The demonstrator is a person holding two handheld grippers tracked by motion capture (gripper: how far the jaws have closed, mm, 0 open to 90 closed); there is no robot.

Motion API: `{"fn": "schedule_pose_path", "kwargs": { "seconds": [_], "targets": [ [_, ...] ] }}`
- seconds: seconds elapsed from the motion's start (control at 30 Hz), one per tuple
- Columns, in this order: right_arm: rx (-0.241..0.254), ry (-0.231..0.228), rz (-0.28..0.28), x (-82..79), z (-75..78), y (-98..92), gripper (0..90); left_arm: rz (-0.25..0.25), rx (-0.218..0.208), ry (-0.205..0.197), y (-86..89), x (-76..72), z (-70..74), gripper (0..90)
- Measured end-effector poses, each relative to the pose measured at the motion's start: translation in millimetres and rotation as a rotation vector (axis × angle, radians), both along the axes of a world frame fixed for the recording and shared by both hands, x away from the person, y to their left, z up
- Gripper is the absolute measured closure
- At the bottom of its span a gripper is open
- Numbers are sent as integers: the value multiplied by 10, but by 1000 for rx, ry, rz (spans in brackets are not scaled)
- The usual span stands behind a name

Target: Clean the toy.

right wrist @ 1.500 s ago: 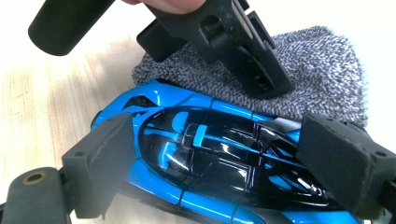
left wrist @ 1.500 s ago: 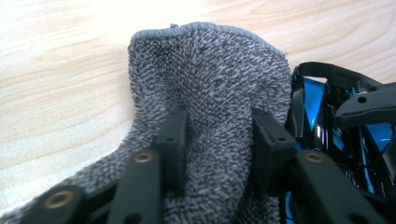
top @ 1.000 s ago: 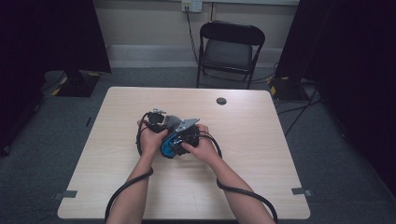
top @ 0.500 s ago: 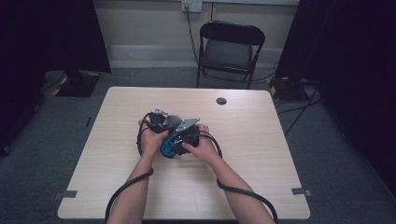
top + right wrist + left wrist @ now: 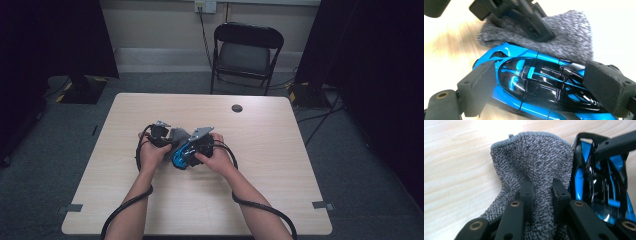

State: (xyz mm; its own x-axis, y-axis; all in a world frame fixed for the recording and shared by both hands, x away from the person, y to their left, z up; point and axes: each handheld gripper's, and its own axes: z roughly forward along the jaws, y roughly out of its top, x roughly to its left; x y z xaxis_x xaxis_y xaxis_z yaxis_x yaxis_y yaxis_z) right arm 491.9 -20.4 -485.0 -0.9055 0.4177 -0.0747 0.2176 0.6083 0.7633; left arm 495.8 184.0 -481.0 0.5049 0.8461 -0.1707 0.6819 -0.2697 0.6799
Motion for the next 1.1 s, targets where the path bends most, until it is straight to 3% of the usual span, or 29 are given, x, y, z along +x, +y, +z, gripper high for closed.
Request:
{"fn": "schedule_pose_path", "kwargs": {
  "seconds": [0.4,0.83,1.1],
  "targets": [
    [9,-4,0,-6,-8,-7,108,-27,8,25,202,-214,30,746],
    [9,-6,0,-11,-9,-2,108,-50,-30,57,439,-490,33,748],
    [9,-5,1,-8,-8,-4,108,-62,-23,80,582,-617,85,748]
  ]
}}
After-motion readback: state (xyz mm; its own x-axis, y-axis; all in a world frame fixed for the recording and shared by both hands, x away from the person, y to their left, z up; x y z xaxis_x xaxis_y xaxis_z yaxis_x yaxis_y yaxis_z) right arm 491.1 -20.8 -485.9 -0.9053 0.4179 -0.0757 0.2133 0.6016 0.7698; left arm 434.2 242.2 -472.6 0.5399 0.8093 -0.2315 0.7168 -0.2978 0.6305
